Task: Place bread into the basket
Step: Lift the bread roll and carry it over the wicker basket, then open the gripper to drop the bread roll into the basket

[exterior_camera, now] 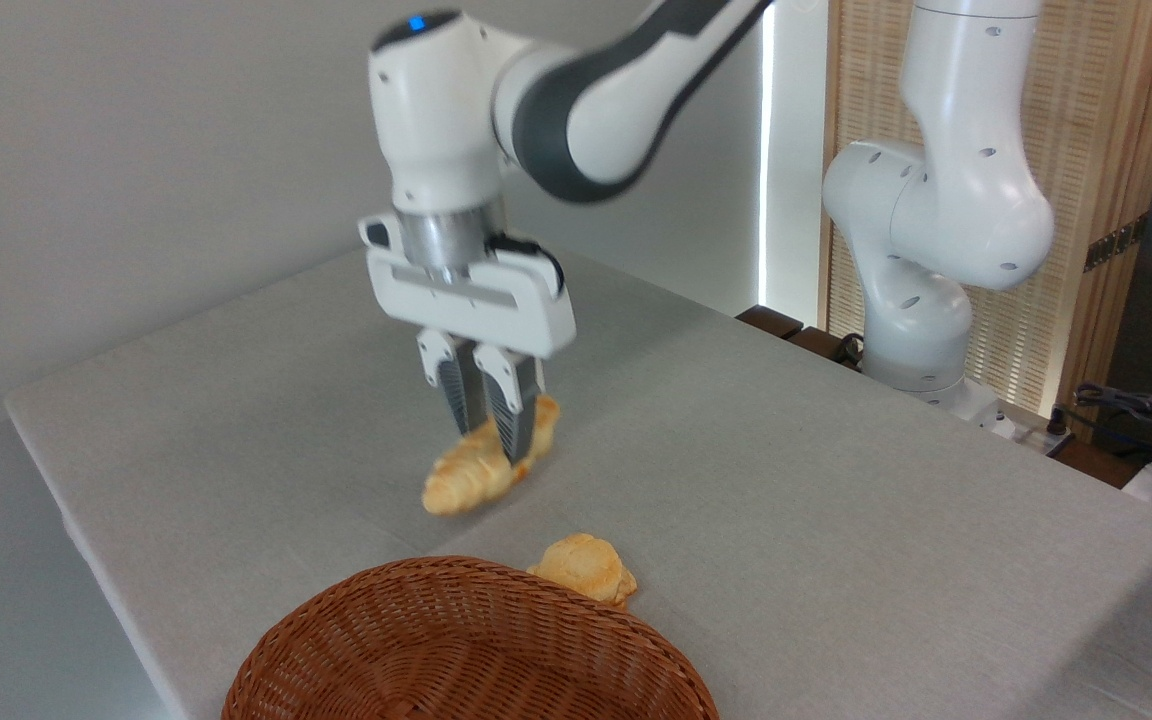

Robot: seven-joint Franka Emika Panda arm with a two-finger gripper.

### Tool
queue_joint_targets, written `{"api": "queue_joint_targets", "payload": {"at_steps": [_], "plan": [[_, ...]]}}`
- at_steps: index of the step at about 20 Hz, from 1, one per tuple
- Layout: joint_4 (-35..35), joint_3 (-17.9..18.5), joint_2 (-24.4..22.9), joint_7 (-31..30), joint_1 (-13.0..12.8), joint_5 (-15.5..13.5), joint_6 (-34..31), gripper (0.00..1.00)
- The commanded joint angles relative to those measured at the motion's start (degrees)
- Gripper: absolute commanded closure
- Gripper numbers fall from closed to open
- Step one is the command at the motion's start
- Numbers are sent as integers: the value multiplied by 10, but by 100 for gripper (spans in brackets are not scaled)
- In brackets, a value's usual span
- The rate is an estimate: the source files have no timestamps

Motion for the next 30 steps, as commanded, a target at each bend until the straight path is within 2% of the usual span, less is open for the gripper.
{"api": "queue_joint_targets", "payload": {"at_steps": [1,3,8,10,11,13,14,18,24,30], "plan": [[74,7,-10,8,1,5,-35,54],[91,17,-8,20,7,8,-5,54],[92,96,1,87,6,9,102,54],[92,112,21,92,6,10,160,53],[92,121,32,92,6,10,190,48],[92,133,54,93,6,11,236,26],[92,144,60,93,6,11,247,0],[94,152,81,107,6,43,249,0],[100,152,90,107,6,43,251,0],[143,152,92,87,6,34,244,0]]}}
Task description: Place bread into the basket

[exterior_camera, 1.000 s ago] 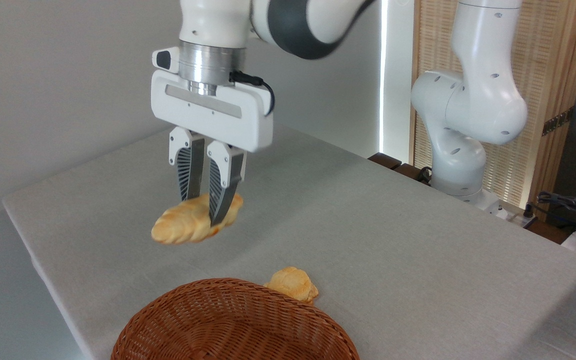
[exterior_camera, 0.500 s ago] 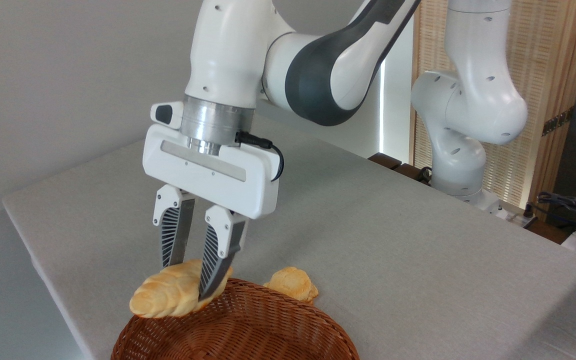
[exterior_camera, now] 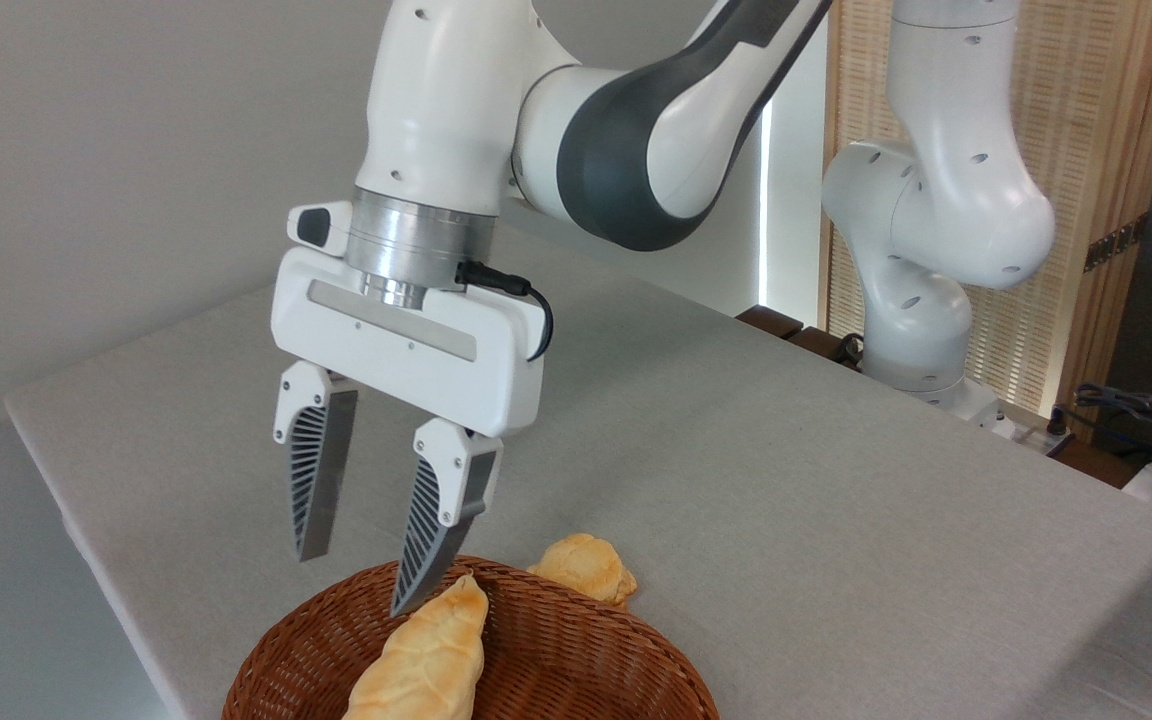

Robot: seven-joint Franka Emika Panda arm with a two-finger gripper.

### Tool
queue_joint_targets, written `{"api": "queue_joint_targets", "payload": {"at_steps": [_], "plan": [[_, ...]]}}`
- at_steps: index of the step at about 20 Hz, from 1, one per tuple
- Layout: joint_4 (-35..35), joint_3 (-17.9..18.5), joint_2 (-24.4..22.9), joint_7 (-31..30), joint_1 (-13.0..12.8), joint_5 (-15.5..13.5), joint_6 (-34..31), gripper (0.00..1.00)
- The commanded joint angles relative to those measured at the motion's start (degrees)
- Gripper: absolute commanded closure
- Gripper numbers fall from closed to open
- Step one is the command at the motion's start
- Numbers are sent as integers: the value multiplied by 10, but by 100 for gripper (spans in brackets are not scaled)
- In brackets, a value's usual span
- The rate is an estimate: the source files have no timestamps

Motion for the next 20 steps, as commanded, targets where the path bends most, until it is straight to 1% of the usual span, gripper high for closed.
{"api": "queue_joint_targets", "payload": {"at_steps": [1,2,3,4,8,10,12,14,16,18,20], "plan": [[39,3,-5,-20,-5,-3,-13,0],[48,-2,-16,-27,-7,-7,-42,0],[62,-6,-19,-27,-11,-10,-79,0],[78,-17,-21,-26,-11,-10,-119,0],[139,-51,-23,-20,-11,-16,-297,0],[146,-54,-23,-10,-11,-19,-355,0],[146,-54,-20,24,-11,-20,-386,0],[147,-49,-20,58,-11,-32,-401,0],[157,-44,-17,77,-9,-39,-401,0],[158,-43,-17,82,-7,-51,-407,0],[159,-44,-16,107,-7,-51,-420,0]]}}
